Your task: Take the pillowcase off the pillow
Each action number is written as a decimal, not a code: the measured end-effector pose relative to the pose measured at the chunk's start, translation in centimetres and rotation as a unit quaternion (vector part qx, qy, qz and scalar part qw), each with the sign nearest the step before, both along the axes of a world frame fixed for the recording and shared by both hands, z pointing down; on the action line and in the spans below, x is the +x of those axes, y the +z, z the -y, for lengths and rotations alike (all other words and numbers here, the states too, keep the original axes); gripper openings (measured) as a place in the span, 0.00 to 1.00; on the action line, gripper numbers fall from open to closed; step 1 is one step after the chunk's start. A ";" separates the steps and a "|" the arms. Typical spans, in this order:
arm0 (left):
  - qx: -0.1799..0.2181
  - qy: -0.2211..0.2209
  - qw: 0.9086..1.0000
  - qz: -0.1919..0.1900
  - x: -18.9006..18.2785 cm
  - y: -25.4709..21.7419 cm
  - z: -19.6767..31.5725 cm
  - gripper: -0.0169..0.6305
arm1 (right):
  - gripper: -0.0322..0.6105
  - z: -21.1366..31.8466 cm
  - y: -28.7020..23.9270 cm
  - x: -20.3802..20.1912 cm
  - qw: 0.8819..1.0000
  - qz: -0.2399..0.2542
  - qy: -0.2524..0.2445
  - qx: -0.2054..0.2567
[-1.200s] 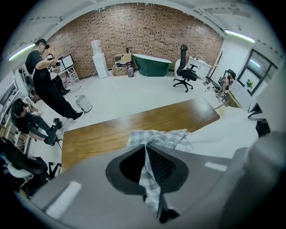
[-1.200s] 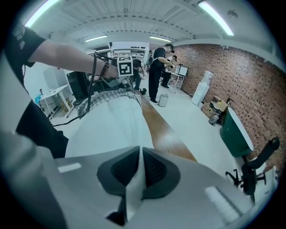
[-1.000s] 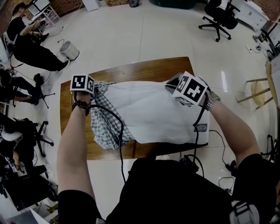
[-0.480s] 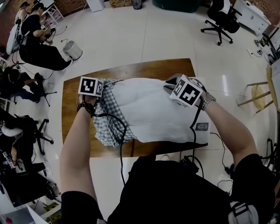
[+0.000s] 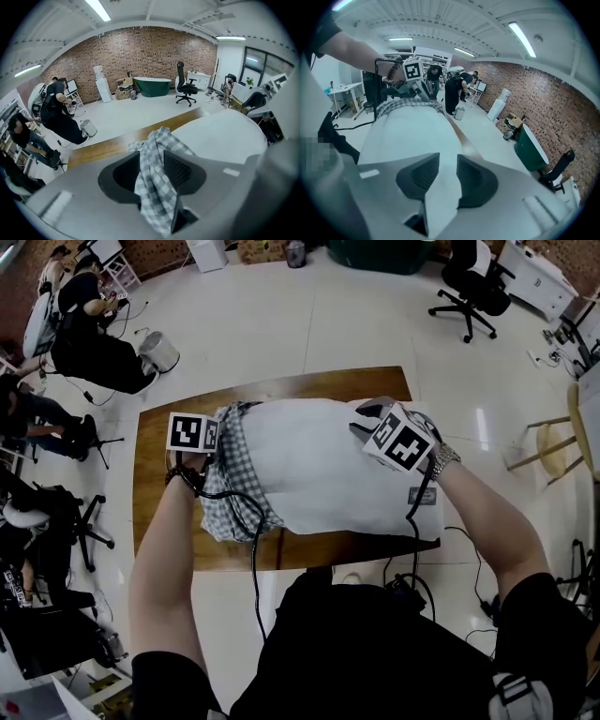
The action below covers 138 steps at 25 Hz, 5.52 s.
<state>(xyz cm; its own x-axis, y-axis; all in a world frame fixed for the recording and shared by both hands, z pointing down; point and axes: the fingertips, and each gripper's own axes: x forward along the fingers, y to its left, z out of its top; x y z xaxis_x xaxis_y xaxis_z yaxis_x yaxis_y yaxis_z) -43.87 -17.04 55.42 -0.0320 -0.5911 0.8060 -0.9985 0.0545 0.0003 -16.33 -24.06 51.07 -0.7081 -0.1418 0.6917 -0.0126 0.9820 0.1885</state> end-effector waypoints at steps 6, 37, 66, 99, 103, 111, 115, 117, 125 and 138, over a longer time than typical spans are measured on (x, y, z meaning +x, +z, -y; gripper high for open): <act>0.015 -0.006 1.000 -0.001 2.4 -0.8 -2.8 0.28 | 0.23 -3.6 -0.1 1.5 1.000 0.008 -0.012 0.014; 0.080 -0.043 0.995 -0.039 13.5 3.1 -16.1 0.36 | 0.52 -18.7 5.4 -0.8 0.994 -0.005 -0.099 0.038; 0.091 -0.251 0.954 -0.135 12.7 16.7 -17.5 0.61 | 0.60 -17.5 14.7 -6.9 0.980 -0.067 -0.060 0.180; 0.077 -0.338 0.926 -0.150 5.6 11.7 -24.6 0.09 | 0.09 -11.7 9.2 3.7 0.950 -0.042 -0.042 0.307; 0.077 -0.342 0.926 -0.140 4.7 11.6 -25.9 0.09 | 0.10 -11.9 9.8 5.1 0.953 -0.051 -0.027 0.297; 0.062 -0.336 0.935 -0.095 5.8 11.1 -27.4 0.35 | 0.42 -16.3 10.7 8.8 0.969 -0.089 -0.066 0.219; 0.076 -0.333 0.938 -0.068 6.4 9.1 -27.6 0.42 | 0.44 -18.4 8.3 10.1 0.975 -0.086 -0.073 0.192; 0.090 -0.327 0.939 -0.060 6.9 8.1 -27.8 0.43 | 0.44 -19.6 7.2 10.3 0.978 -0.074 -0.075 0.180; 0.125 -0.298 0.945 -0.051 8.6 4.9 -27.5 0.44 | 0.44 -21.3 4.2 9.4 0.985 -0.028 -0.054 0.159; 0.147 -0.153 0.973 -0.093 10.0 1.3 -20.2 0.40 | 0.44 -20.4 0.6 3.6 0.992 -0.005 -0.059 0.109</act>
